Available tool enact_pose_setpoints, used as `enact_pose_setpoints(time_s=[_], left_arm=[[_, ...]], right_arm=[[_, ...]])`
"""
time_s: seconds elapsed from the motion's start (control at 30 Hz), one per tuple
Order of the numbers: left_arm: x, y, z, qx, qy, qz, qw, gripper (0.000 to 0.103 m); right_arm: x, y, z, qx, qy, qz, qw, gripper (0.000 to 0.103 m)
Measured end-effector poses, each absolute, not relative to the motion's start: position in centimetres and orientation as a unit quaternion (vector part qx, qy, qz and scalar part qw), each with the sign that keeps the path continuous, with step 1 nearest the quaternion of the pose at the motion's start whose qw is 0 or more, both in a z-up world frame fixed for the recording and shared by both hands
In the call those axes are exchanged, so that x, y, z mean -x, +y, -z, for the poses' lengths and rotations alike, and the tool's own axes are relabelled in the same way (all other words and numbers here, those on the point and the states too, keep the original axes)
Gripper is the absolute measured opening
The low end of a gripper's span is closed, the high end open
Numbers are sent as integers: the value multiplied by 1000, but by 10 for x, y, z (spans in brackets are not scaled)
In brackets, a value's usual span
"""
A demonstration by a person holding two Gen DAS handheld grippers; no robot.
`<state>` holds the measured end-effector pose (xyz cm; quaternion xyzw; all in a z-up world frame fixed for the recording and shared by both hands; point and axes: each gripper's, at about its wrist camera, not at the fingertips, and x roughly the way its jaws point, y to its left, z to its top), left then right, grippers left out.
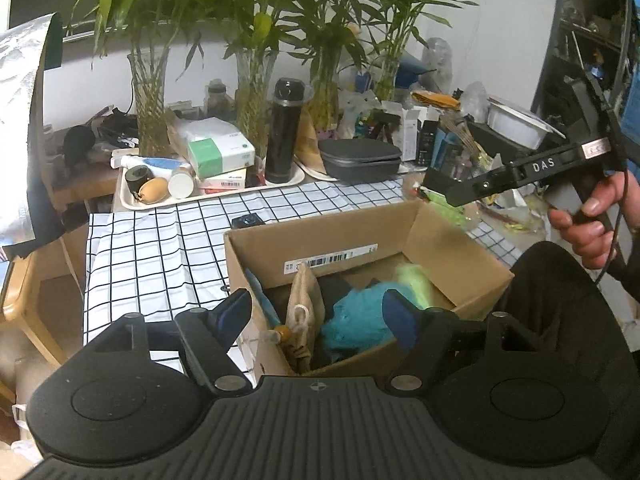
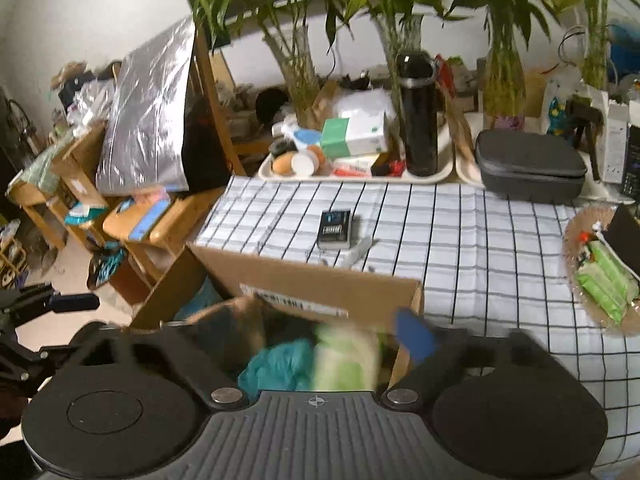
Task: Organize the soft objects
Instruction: 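Lower the wet-wipes packet into the box and open the right gripper, then move the left gripper toward the small black cartoon-printed box on the cloth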
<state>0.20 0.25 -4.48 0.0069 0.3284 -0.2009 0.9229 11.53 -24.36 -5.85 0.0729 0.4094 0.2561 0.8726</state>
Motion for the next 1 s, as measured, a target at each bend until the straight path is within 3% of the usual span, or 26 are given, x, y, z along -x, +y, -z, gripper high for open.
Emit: enact_pose_setpoints(time_s=[0.23, 1.0], left_arm=[[-4, 4, 45, -11, 326, 193, 926, 72], [-21, -3, 65, -35, 407, 176, 896, 72]], right_arm=[[-113, -246, 57, -50, 404, -255, 877, 103], [-86, -229, 93, 56, 459, -270, 845, 103]])
